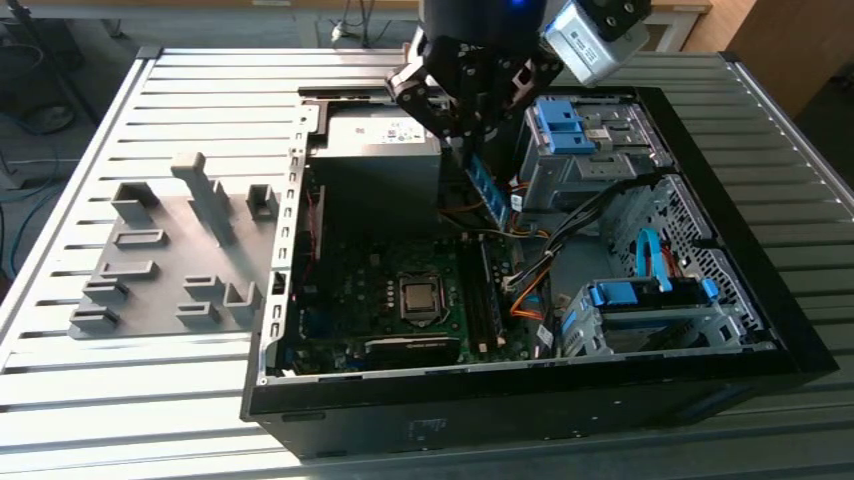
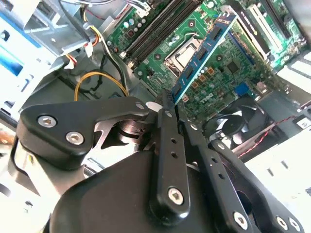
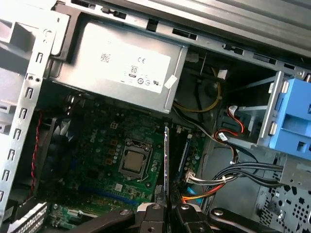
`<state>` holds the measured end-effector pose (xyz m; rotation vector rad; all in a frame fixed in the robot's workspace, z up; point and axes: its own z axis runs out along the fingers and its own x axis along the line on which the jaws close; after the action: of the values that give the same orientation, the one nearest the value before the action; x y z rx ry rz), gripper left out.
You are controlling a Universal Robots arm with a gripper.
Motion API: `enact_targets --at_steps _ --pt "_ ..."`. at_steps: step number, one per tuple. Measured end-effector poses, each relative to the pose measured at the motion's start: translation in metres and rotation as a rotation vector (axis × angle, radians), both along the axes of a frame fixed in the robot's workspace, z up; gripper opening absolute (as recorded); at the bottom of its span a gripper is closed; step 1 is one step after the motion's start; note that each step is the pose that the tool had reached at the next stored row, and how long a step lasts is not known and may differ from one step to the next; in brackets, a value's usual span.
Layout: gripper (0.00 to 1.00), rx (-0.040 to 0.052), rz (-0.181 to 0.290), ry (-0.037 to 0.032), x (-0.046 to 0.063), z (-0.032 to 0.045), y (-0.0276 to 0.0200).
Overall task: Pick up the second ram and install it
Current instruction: 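Insert the second ram into the second slot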
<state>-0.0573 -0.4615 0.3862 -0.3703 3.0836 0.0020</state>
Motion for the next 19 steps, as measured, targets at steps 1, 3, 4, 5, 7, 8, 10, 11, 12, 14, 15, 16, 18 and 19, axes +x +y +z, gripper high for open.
enact_targets --at_steps 1,3,4,5,7,8,10,11,12,14,15,16,18,19 --pt "0.14 0.0001 -0.017 0.0000 0.0000 -0.0002 0.0000" --pt "0.14 0.0001 -0.050 0.0000 0.0000 -0.0005 0.0000" --pt "0.14 0.0000 -0.065 -0.0001 0.0000 -0.0006 0.0000" --pt "0.14 0.0000 -0.080 0.0000 0.0000 -0.0007 0.0000" --pt "0.14 0.0000 -0.105 0.0000 0.0000 -0.0009 0.0001" --pt "0.14 0.0000 -0.117 0.0000 0.0000 -0.0010 0.0003" --pt "0.14 0.0000 -0.143 0.0000 0.0000 -0.0014 0.0005" --pt "0.14 0.0001 -0.156 0.0000 0.0000 -0.0016 0.0006" --pt "0.14 0.0000 -0.169 0.0000 0.0000 -0.0018 0.0007" --pt "0.14 0.0001 -0.186 -0.0001 0.0004 -0.0025 0.0009" --pt "0.14 0.0000 -0.187 0.0001 0.0012 -0.0029 0.0010" --pt "0.14 -0.0001 -0.188 0.0008 0.0022 -0.0033 0.0009" --pt "0.14 -0.0004 -0.188 0.0034 0.0044 -0.0041 0.0010" --pt "0.14 -0.0004 -0.189 0.0048 0.0054 -0.0045 0.0010"
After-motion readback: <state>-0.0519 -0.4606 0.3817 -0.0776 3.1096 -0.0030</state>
